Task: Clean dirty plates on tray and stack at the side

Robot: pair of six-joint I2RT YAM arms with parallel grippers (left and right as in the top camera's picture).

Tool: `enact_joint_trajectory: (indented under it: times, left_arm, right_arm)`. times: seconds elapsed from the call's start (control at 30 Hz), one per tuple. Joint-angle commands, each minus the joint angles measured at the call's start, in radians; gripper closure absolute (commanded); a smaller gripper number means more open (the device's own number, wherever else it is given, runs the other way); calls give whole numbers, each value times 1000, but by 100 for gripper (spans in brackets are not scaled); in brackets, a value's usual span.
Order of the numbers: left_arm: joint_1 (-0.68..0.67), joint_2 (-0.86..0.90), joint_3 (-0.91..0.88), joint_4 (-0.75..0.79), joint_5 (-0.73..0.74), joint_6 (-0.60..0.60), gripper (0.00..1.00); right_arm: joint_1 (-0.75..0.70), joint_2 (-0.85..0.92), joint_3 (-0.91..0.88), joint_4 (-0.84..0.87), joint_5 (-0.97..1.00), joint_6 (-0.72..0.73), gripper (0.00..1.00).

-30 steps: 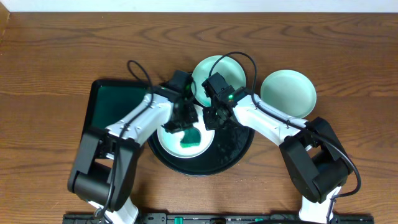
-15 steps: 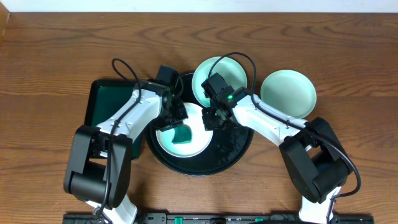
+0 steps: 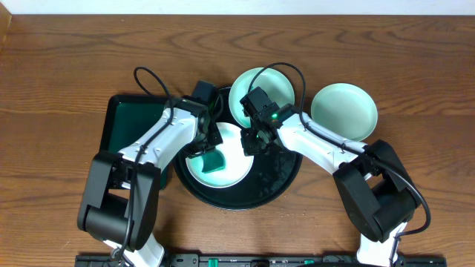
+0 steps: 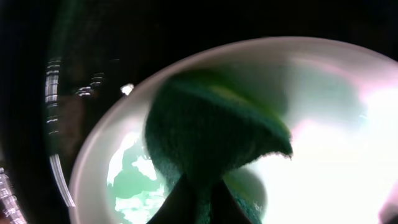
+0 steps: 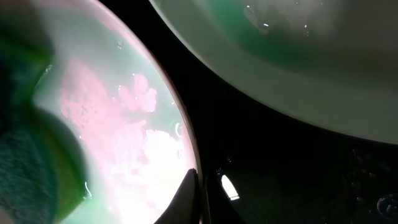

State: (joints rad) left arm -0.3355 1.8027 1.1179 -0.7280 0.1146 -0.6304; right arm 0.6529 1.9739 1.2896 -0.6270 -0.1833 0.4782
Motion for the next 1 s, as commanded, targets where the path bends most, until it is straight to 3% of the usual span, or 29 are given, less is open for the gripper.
enact_joint_trajectory:
  times: [0.0, 0.1, 0.3, 0.6, 0.83, 0.97]
  left_arm:
    - [-3, 27, -29, 48, 218, 65, 93]
    - [2, 27, -29, 98, 182, 64, 93]
    - [71, 26, 24, 103, -58, 31, 93]
    - [199, -27, 297, -187, -28, 89, 93]
    - [262, -173, 341, -282, -13, 157, 93]
    - [378, -214, 340, -334, -85, 183, 93]
  right_arm:
    - [1, 8, 19, 3, -2, -5, 99]
    - [1, 8, 19, 1, -2, -5, 99]
    - [1, 8, 19, 2, -2, -4, 99]
    - [1, 8, 19, 2, -2, -5, 99]
    - [2, 8, 19, 2, -2, -5, 99]
    - [2, 9, 19, 2, -2, -5, 88]
